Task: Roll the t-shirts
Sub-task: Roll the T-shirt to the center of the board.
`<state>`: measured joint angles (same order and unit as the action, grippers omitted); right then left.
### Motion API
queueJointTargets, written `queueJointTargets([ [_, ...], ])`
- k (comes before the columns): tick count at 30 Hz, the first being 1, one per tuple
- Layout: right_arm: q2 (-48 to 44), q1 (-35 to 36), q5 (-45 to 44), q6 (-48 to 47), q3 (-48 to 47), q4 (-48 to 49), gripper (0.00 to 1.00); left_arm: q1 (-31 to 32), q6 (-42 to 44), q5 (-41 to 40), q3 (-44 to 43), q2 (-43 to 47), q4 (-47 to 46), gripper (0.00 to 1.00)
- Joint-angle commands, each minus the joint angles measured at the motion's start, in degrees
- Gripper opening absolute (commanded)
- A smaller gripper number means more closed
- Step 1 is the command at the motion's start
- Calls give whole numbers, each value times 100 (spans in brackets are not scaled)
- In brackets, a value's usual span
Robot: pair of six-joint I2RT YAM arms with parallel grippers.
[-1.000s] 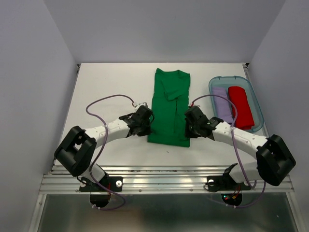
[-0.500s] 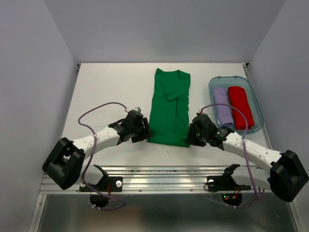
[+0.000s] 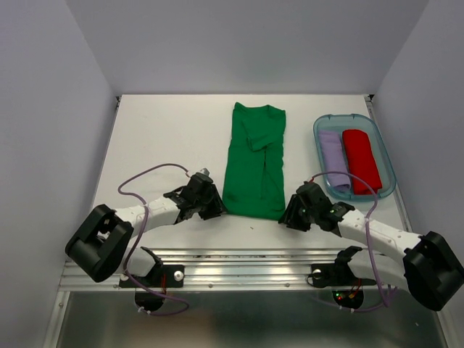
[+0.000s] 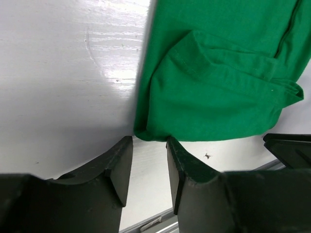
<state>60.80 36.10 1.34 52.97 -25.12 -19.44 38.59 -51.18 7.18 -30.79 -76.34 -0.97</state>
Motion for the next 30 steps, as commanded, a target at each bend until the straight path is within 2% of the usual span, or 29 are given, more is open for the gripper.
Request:
queueJointTargets([
  [1, 108, -85, 7, 178, 104, 582, 44, -9, -85, -103, 151, -127, -307, 44],
  [13, 354, -200, -47, 117, 183, 837, 36, -36, -191, -199, 196, -338, -465, 36],
  [16, 442, -252, -29, 64, 148, 872, 27, -44, -191, -208, 161, -382, -456, 29],
  [17, 459, -252, -29, 29, 122, 872, 21, -53, -182, -208, 152, -391, -448, 24],
  [20, 486, -252, -29, -23, 78, 872, 10, -53, -173, -208, 108, -435, -404, 14],
  [21, 486, -252, -38, -58, 34, 855, 3, -53, -165, -217, 90, -435, -386, 0],
  [30, 161, -252, -108, -111, -107, 688, 1, -53, -103, -428, -270, -128, 299, 0],
])
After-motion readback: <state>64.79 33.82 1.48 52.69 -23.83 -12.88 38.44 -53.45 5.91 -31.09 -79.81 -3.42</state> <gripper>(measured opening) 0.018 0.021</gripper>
